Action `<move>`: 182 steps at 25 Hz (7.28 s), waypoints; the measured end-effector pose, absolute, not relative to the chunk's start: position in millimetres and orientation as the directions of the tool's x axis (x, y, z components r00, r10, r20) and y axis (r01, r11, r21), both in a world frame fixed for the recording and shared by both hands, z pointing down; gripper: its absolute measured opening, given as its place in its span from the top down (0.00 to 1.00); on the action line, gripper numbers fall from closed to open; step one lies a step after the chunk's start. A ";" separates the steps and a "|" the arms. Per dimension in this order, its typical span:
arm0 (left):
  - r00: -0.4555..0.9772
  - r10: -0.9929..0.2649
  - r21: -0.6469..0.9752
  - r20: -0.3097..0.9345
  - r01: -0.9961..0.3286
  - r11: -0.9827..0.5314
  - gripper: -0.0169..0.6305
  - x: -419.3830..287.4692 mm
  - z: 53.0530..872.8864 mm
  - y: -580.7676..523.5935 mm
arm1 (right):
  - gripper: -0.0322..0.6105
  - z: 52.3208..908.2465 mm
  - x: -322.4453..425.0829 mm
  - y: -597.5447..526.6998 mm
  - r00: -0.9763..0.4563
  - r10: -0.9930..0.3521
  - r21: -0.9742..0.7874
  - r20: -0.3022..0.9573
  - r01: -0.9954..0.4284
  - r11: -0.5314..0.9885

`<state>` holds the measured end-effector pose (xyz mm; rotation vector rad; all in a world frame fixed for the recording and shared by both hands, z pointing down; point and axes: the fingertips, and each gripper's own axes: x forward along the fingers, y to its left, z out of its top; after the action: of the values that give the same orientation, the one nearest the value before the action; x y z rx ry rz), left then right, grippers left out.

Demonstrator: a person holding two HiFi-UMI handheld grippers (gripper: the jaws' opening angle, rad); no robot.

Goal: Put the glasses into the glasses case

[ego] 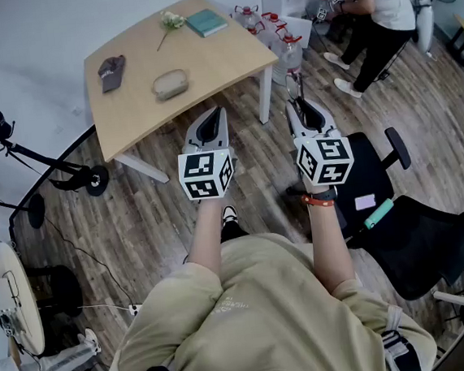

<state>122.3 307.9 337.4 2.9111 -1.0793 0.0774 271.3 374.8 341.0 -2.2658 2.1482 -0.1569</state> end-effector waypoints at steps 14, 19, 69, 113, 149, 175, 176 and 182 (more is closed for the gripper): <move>0.682 -0.727 -0.003 0.082 -0.729 -0.685 0.94 84.1 353.6 304.7 | 0.75 370.1 215.0 340.3 -0.144 -0.985 -0.170 0.099 -0.977 0.126; 0.633 -0.767 0.010 0.107 -0.772 -0.636 0.94 56.9 368.3 256.4 | 0.75 379.3 175.9 289.7 -0.233 -0.965 -0.170 0.122 -0.963 0.211; 0.573 -0.770 0.143 0.279 -0.818 -0.557 0.94 -58.0 486.1 -299.4 | 0.76 515.4 53.9 -292.6 -0.598 -0.676 -0.294 0.431 -0.801 0.522; 0.518 -0.714 0.214 0.471 -0.852 -0.478 0.94 -62.9 572.9 -400.7 | 0.78 696.6 18.5 -357.9 -0.712 0.325 -0.663 0.622 -0.257 0.703; 0.537 -0.700 0.233 0.471 -0.841 -0.488 0.94 -63.3 580.4 -387.0 | 0.47 704.3 37.5 -369.3 -0.547 0.085 -0.323 0.833 -0.356 0.877; 0.611 -0.737 0.116 0.290 -0.787 -0.606 0.94 -42.4 461.9 -366.1 | 0.76 479.9 64.9 -374.5 -0.615 -0.691 -0.200 0.380 -0.784 0.588; 0.611 -0.740 0.112 0.283 -0.787 -0.607 0.94 -41.5 458.4 -364.8 | 0.77 475.1 66.4 -373.3 -0.604 -0.710 -0.204 0.363 -0.795 0.572; 0.598 -0.764 0.080 0.241 -0.797 -0.598 0.94 -43.0 439.5 -358.1 | 0.83 446.2 78.5 -366.5 -0.522 -0.809 -0.213 0.272 -0.852 0.478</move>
<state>-43.0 -358.1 439.5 2.6442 -1.3051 0.2705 78.5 -366.5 446.2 -1.5903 2.8139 -0.5320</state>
